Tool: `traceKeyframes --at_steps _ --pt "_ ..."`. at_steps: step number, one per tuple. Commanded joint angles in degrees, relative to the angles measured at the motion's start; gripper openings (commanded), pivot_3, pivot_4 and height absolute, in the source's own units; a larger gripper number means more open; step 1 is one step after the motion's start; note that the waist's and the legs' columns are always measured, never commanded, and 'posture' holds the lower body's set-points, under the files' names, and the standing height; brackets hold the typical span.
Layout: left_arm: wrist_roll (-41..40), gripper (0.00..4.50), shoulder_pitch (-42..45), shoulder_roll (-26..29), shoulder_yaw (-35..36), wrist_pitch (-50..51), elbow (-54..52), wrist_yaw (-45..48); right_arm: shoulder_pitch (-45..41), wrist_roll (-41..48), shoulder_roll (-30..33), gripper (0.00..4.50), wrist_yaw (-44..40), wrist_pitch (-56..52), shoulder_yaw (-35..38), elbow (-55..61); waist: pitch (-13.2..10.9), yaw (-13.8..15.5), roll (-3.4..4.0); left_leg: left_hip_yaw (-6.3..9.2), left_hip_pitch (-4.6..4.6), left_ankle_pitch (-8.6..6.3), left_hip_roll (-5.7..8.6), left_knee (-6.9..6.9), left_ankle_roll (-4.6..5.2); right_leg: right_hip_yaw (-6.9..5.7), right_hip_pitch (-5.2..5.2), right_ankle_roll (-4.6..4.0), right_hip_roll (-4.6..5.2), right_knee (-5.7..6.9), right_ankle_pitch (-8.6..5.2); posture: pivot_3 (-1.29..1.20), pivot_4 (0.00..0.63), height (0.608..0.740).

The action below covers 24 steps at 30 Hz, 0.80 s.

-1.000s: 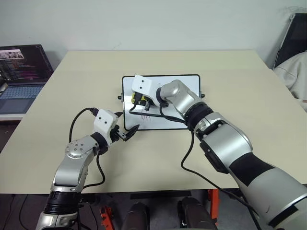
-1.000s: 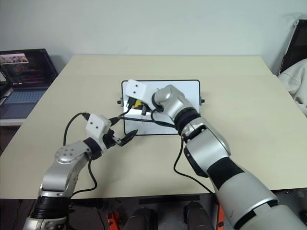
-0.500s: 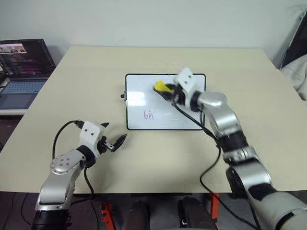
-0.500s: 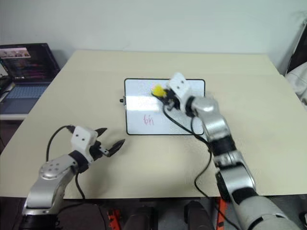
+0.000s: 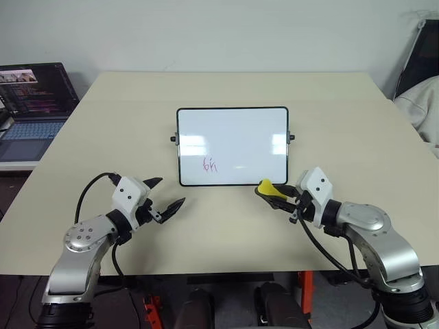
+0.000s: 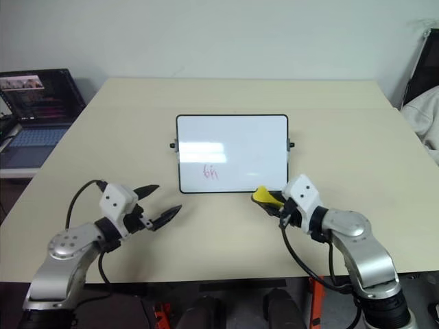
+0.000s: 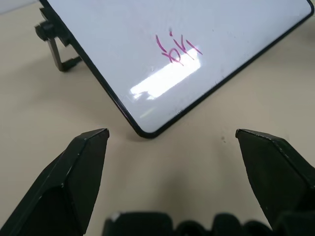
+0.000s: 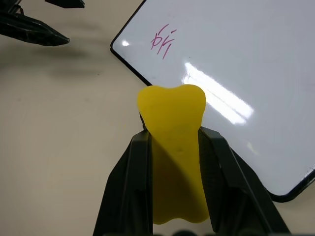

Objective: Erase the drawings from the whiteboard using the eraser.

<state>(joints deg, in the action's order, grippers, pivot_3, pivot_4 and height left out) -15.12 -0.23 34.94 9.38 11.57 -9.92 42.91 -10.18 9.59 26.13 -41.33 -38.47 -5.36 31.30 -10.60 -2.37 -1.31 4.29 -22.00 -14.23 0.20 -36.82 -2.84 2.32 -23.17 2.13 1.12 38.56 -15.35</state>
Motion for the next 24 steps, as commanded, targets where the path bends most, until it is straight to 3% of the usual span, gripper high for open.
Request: traceKeyframes --at_steps 1,6,11,19,24 --pt "0.58 4.5 -0.42 0.48 0.47 -2.57 0.64 0.21 -1.27 -1.17 -1.16 0.97 2.24 4.57 -2.81 0.91 0.0 0.02 0.0 -0.01 -0.02 0.0 0.0 0.01 0.0 0.0 -0.01 0.0 0.0 -0.01 -0.01 0.0 0.15 0.74" --pt "0.17 4.5 -0.42 -0.04 1.09 -2.8 1.25 -0.44 -2.36 -2.06 -1.72 0.97 3.33 6.56 -5.48 -0.73 0.0 0.4 -0.01 0.16 -0.11 -0.02 0.06 0.04 -0.02 -0.01 -0.05 -0.08 0.03 -0.03 0.05 0.0 0.15 0.74" --pt "0.55 4.5 -0.65 0.2 0.86 -3.36 1.7 -0.38 -9.54 -8.79 -1.46 0.97 4.58 11.01 -11.66 -8.3 0.0 0.38 -0.01 0.14 -0.08 -0.02 0.06 0.03 -0.01 0.0 -0.04 -0.06 0.04 -0.04 0.04 0.0 0.15 0.74" --pt "1.89 4.5 1.26 -0.04 -1.35 -2.87 0.95 -0.92 -31.87 -23.58 -8.26 0.97 7.3 23.33 -24.41 -36.17 0.0 -0.02 -0.01 0.1 -0.01 -0.01 0.03 0.03 -0.02 -0.05 -0.05 -0.24 0.0 0.08 0.15 0.0 0.15 0.74" --pt "1.79 4.5 2.58 0.22 -2.0 -1.44 -0.17 -1.4 -42.05 -28.36 -13.2 0.97 8.34 29.95 -27.21 -52.0 0.0 0.35 -0.02 0.17 -0.1 -0.02 0.14 0.05 -0.01 -0.05 -0.07 -0.25 0.05 0.05 0.17 0.0 0.15 0.74"
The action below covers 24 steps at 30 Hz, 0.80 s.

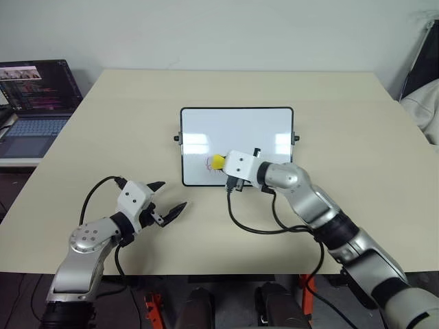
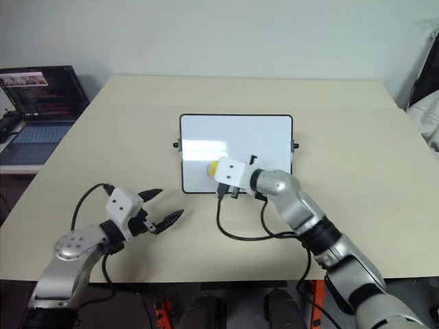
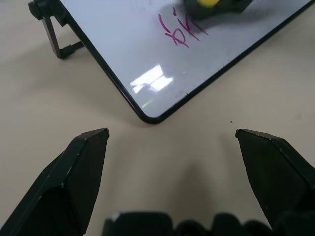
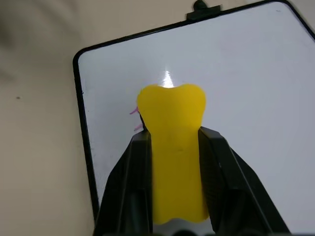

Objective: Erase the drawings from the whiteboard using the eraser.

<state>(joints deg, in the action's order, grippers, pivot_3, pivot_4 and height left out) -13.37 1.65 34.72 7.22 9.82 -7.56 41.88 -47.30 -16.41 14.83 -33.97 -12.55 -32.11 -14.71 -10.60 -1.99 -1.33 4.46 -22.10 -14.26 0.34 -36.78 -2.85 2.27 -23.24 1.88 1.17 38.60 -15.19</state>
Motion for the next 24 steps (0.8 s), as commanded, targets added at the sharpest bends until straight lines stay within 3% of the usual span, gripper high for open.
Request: traceKeyframes --at_steps 1,5,8,11,13,16,18,24 --pt "0.07 4.5 0.76 0.4 -0.03 0.56 -2.85 -0.53 -6.82 -3.24 -2.94 0.97 1.62 5.16 -0.79 -9.3 0.0 -0.05 0.0 -0.01 0.0 0.0 0.0 0.0 0.0 0.03 -0.01 0.0 0.0 0.0 0.0 0.0 0.15 0.74" --pt "0.07 4.5 0.56 0.04 -0.61 1.45 -4.33 -1.06 -10.16 -5.64 -4.01 0.97 -3.01 7.41 -3.42 -17.65 0.01 -0.17 -0.01 0.02 0.03 0.0 -0.04 0.02 0.0 0.01 -0.02 -0.01 0.0 0.03 0.0 0.0 0.15 0.74" --pt "0.06 4.5 0.29 -0.11 -0.79 1.69 -5.02 -1.4 -10.24 -7.01 -2.42 0.97 -9.81 8.85 -5.8 -18.71 0.02 -0.18 -0.03 0.03 0.14 -0.01 -0.03 0.01 0.0 0.01 0.07 -0.01 0.0 0.06 0.0 0.0 0.15 0.74" --pt "-0.02 4.5 0.05 -0.23 -0.79 1.82 -5.36 -1.71 -10.95 -7.6 -2.33 0.97 -11.25 9.76 -5.5 -19.15 0.02 -0.18 -0.03 0.01 0.18 0.0 -0.01 -0.03 0.01 0.03 0.08 -0.01 0.0 0.15 0.0 0.0 0.15 0.74" --pt "0.0 4.5 -0.09 -0.32 -0.84 1.77 -5.38 -1.84 -12.3 -8.68 -2.88 0.97 -8.67 10.85 -4.78 -20.99 0.02 -0.18 -0.02 0.03 0.21 0.01 -0.02 -0.09 0.02 0.02 0.08 -0.01 -0.01 0.25 0.0 0.0 0.15 0.74" --pt "0.08 4.5 -0.39 -0.43 -1.0 1.35 -4.98 -1.72 -17.24 -9.67 -4.97 0.97 3.03 12.75 -1.08 -27.75 0.0 -0.35 0.0 0.01 0.26 0.08 -0.04 -0.12 0.07 0.05 0.07 -0.05 -0.03 0.32 0.02 0.0 0.15 0.74" --pt "0.09 4.5 -0.39 -0.46 -1.07 1.18 -4.77 -1.6 -18.9 -9.71 -5.07 0.97 4.56 14.14 -0.87 -30.55 0.0 -0.22 0.0 0.02 0.26 0.19 -0.04 -0.12 0.14 0.01 0.06 -0.15 -0.03 0.36 0.1 0.0 0.15 0.74" --pt "0.01 4.5 0.03 -0.6 -1.4 1.37 -4.73 -1.64 -14.22 -10.83 -2.93 0.97 -10.23 14.73 -5.78 -27.68 0.07 -0.05 -0.04 0.0 0.27 0.25 -0.03 -0.09 0.14 0.01 0.09 -0.15 -0.06 0.33 0.11 0.0 0.15 0.74"
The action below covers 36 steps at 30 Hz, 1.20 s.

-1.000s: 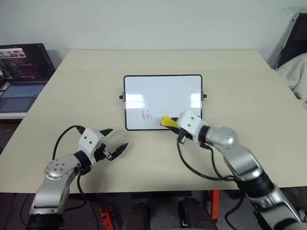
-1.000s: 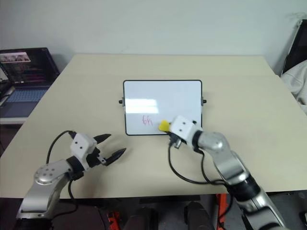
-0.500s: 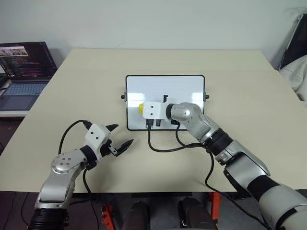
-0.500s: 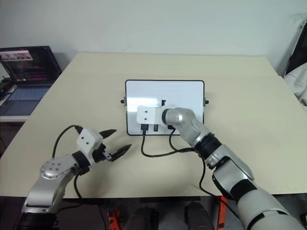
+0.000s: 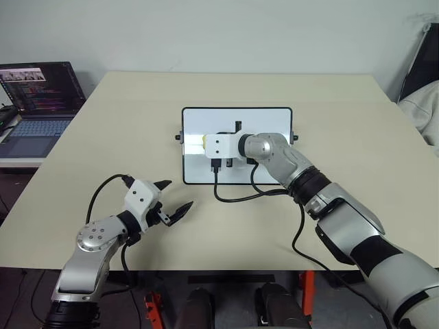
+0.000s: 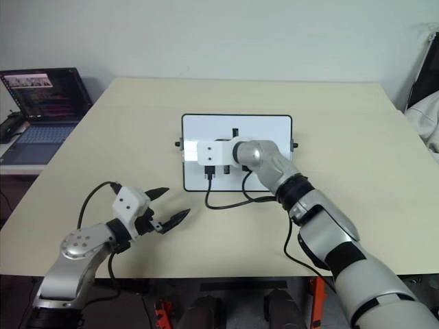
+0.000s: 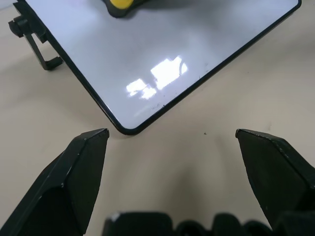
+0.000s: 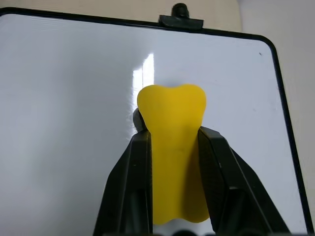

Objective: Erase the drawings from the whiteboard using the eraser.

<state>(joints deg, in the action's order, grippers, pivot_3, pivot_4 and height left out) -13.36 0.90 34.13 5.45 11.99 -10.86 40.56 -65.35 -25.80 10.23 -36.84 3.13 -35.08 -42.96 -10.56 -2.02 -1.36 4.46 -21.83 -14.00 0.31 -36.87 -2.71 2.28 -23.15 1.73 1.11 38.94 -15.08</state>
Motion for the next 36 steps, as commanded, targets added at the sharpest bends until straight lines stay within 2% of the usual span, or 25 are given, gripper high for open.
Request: traceKeyframes --at_steps 1,3,5,9,13,16,19,24,27,30,34,36 --pt "-0.03 4.5 0.88 -0.06 0.29 -0.59 -1.61 -0.41 4.83 -1.73 2.21 0.97 -9.5 -0.93 -3.48 2.08 0.03 -0.01 -0.01 0.01 0.0 0.0 0.0 0.01 0.0 0.01 0.0 0.0 0.0 0.0 0.0 0.0 0.15 0.74" --pt "-0.01 4.5 0.96 -0.07 0.03 -0.15 -2.09 -0.52 6.52 -2.15 2.89 0.97 -12.28 -1.29 -4.1 5.22 0.05 0.0 -0.01 0.04 0.0 0.0 0.0 0.01 0.0 0.0 0.01 0.01 0.01 0.0 0.01 0.0 0.15 0.74" --pt "0.01 4.5 1.12 -0.09 -0.19 0.25 -2.48 -0.63 6.66 -2.33 2.56 0.97 -11.42 -1.8 -3.27 6.41 0.04 0.0 -0.01 0.04 0.02 0.0 0.0 0.01 0.0 0.0 0.02 0.01 0.01 0.0 0.01 0.0 0.15 0.74" --pt "-0.16 4.5 1.65 -0.21 -0.53 1.01 -2.9 -0.86 1.4 -3.31 0.21 0.97 3.9 -0.79 1.89 0.55 0.0 -0.11 0.04 0.03 0.06 0.01 -0.06 -0.04 0.01 0.01 0.01 0.07 0.0 0.03 0.01 0.0 0.15 0.74" --pt "-0.26 4.5 1.76 -0.35 -0.58 1.2 -2.74 -0.88 2.63 -2.56 1.27 0.97 1.62 1.23 1.19 0.47 0.0 0.24 0.04 0.03 0.03 0.1 -0.05 -0.03 0.02 -0.08 0.0 0.09 0.0 0.01 0.02 0.0 0.15 0.74" --pt "-0.33 4.5 1.94 -0.51 -0.61 1.09 -2.46 -0.9 9.23 -0.59 2.57 0.97 -5.82 0.59 -0.1 8.21 0.07 0.22 -0.07 0.01 -0.01 0.09 -0.02 0.02 0.02 -0.05 0.0 0.05 0.0 -0.04 0.03 0.0 0.15 0.74" --pt "-0.47 4.5 2.11 -0.64 -0.65 1.08 -2.39 -0.88 12.37 0.39 3.08 0.97 -5.48 -1.68 2.63 15.0 0.05 0.09 -0.06 0.03 -0.03 0.04 0.0 0.07 -0.02 0.04 -0.02 0.0 0.02 -0.06 0.07 0.0 0.15 0.74" --pt "-3.13 4.5 3.84 -1.56 -1.18 2.85 -4.48 0.1 21.28 8.9 3.04 0.97 -5.04 -16.94 15.63 39.33 -0.02 0.32 -0.01 0.16 -0.22 0.04 0.0 0.05 -0.04 -0.04 -0.11 0.01 0.05 -0.09 0.07 0.0 0.15 0.74" --pt "-4.74 4.5 7.93 -1.74 -3.96 5.26 -6.79 2.33 30.85 17.35 2.59 0.97 -5.48 -35.83 27.63 60.6 -0.03 0.78 -0.02 0.31 -0.43 0.01 0.01 0.04 -0.09 -0.07 -0.14 0.03 0.05 -0.19 0.06 0.0 0.15 0.74" --pt "-3.57 4.5 12.45 -1.47 -7.82 6.37 -7.02 4.38 38.14 20.93 3.37 0.97 -3.78 -50.49 36.62 74.97 -0.03 1.06 -0.01 0.47 -0.69 -0.03 0.06 0.02 -0.16 -0.27 -0.14 0.05 0.06 -0.38 0.04 0.0 0.15 0.74" --pt "0.38 4.5 19.57 -3.25 -14.65 3.17 -2.23 7.54 46.02 23.04 3.94 0.97 0.76 -61.66 47.49 83.8 -0.06 0.63 0.04 0.26 -0.65 -0.05 0.1 0.06 -0.17 -0.27 -0.16 0.12 0.05 -0.41 0.01 0.0 0.15 0.74" --pt "0.45 4.5 23.08 -5.45 -17.13 2.06 0.72 9.2 49.31 22.53 4.62 0.97 3.74 -63.93 49.9 84.27 -0.06 0.45 0.04 0.18 -0.65 -0.05 0.1 0.08 -0.17 -0.29 -0.15 0.14 0.02 -0.42 -0.01 0.0 0.15 0.74"
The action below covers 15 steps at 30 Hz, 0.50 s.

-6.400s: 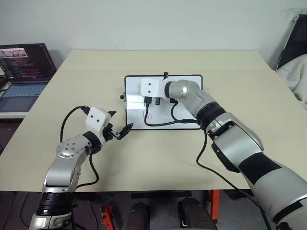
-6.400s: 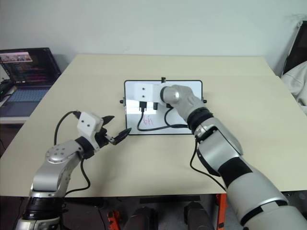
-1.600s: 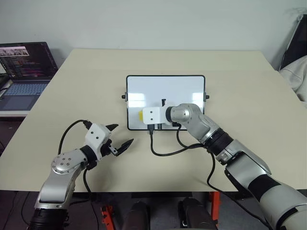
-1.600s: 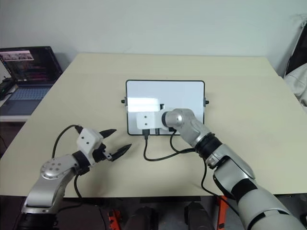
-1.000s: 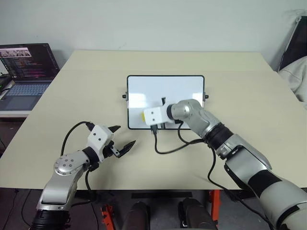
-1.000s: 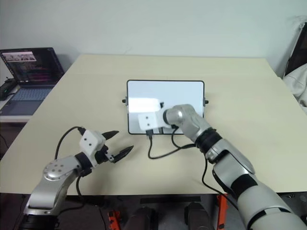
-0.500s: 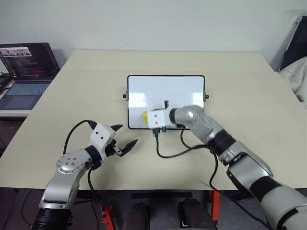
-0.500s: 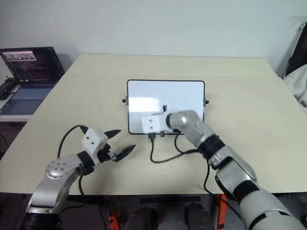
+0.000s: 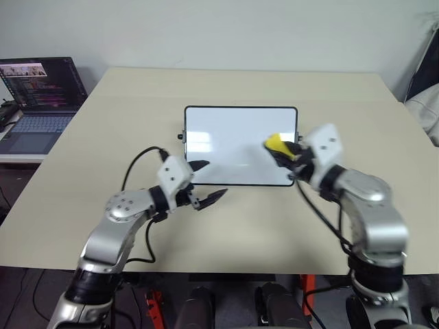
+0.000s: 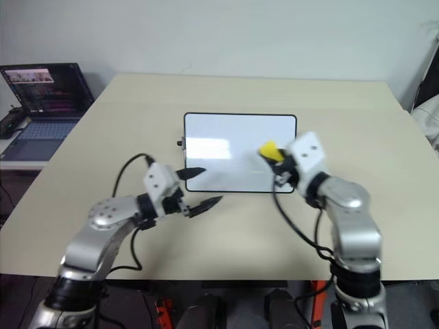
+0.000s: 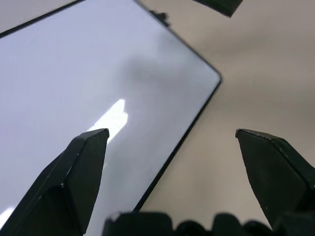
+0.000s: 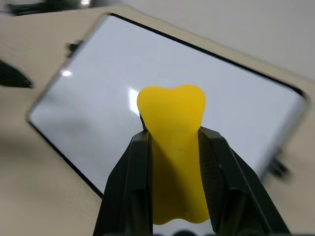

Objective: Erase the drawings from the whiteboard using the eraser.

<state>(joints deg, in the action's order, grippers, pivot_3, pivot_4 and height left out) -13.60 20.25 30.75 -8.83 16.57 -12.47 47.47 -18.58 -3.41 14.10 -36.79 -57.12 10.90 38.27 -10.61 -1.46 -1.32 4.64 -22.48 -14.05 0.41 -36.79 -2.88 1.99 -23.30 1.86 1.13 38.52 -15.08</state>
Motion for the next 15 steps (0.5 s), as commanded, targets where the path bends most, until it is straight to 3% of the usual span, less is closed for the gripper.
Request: traceKeyframes --at_steps 1,5,8,15 --pt "1.18 4.5 5.69 -3.33 -4.42 -3.49 4.12 3.35 4.09 0.42 0.28 0.97 5.1 -4.49 4.87 2.7 -0.01 -0.34 0.01 -0.07 0.02 0.0 0.02 0.0 0.0 0.0 0.0 0.03 -0.02 -0.01 -0.02 0.0 0.15 0.74" --pt "2.16 4.5 12.34 -7.42 -8.51 -6.04 11.02 7.47 6.71 1.83 -2.17 0.97 9.71 -8.41 5.09 -1.06 -0.01 -0.75 0.01 -0.25 0.1 0.0 0.05 0.03 0.01 0.13 -0.01 0.24 -0.12 0.01 -0.14 0.0 0.15 0.74" --pt "4.32 4.5 15.75 -9.68 -11.03 -9.21 15.77 9.21 6.93 1.84 -2.29 0.97 12.18 -4.66 3.53 -7.16 -0.01 -0.97 0.02 -0.36 0.19 0.0 0.05 0.03 0.01 0.25 -0.01 0.24 -0.2 0.04 -0.14 0.0 0.15 0.74" --pt "6.41 4.5 18.1 -12.41 -12.45 -11.78 19.81 10.87 0.39 3.48 -2.62 0.97 18.66 -0.84 5.35 -17.62 -0.02 -1.08 0.02 -0.37 0.16 0.0 0.05 -0.03 0.03 0.29 -0.01 0.26 -0.2 0.03 -0.13 0.0 0.15 0.74"
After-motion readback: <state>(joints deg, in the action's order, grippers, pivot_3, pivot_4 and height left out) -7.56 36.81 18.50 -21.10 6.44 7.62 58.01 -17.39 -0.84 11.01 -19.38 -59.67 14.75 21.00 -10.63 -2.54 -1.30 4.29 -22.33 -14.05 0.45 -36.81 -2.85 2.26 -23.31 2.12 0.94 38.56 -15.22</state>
